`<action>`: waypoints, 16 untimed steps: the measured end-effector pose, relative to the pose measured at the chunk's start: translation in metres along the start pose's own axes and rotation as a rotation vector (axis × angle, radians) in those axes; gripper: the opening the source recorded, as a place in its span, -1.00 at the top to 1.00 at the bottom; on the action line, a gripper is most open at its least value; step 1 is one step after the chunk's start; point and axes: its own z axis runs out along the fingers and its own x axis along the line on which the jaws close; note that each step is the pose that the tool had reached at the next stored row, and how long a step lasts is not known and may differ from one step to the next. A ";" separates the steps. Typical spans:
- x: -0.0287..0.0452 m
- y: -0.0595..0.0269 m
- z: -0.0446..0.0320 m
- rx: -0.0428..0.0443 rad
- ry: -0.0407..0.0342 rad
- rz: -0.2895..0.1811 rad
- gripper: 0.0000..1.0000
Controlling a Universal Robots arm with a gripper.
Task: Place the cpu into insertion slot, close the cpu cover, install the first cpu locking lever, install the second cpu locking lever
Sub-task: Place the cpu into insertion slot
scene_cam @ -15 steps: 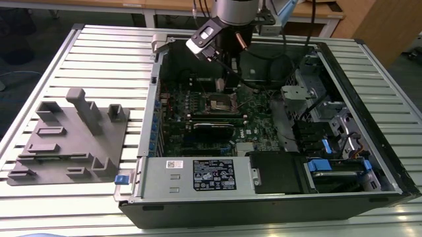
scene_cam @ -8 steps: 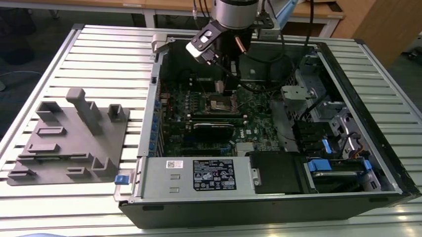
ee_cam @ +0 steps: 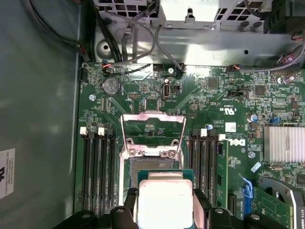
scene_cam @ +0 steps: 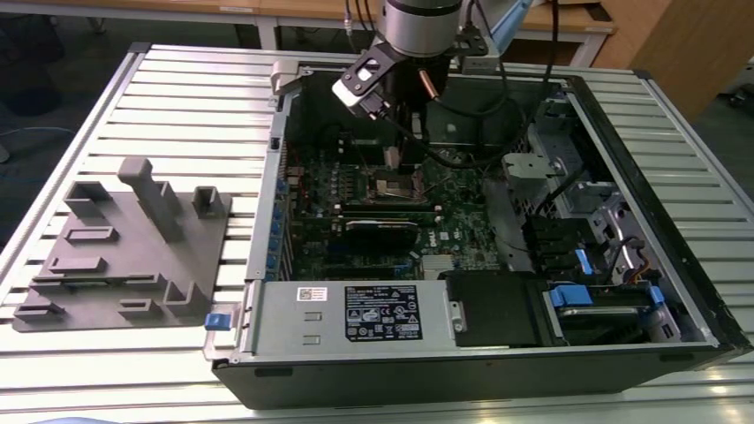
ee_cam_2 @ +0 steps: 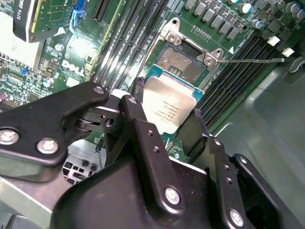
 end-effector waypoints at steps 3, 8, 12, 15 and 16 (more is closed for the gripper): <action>0.0000 0.0000 0.0006 0.0000 0.0000 0.000 -0.08; 0.0000 0.0000 0.0006 0.0001 -0.0001 0.000 -0.08; 0.0001 0.0000 0.0010 -0.0001 0.0002 0.000 -0.08; 0.0001 -0.0002 0.0033 0.0000 0.0000 0.000 -0.08; 0.0001 -0.0003 0.0048 0.0000 0.0000 0.000 -0.08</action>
